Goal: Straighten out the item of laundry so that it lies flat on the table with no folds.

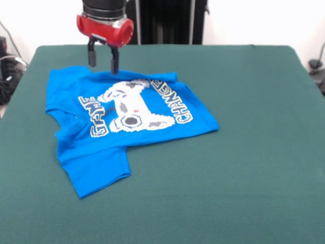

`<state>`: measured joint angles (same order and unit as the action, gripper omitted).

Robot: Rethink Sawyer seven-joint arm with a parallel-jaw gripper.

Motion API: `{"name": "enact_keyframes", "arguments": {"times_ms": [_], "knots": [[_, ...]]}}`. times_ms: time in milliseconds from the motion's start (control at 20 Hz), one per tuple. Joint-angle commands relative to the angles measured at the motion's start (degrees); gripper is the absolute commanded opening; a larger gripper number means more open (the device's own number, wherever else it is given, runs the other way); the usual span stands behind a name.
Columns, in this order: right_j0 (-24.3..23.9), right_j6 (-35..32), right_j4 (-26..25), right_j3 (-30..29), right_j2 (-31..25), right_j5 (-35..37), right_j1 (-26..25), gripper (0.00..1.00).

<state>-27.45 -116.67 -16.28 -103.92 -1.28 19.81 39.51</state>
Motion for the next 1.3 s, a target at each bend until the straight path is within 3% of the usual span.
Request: {"name": "enact_keyframes", "arguments": {"times_ms": [50, 550, 1300], "knots": [[-0.3, 4.1, -5.1, -7.4, -6.8, 1.0, -2.6, 1.0], [1.1, -0.6, -8.8, -6.7, -5.5, -3.0, -6.0, 1.0], [4.1, -4.8, -7.6, -3.3, -5.1, -6.0, -10.7, 1.0]]}}
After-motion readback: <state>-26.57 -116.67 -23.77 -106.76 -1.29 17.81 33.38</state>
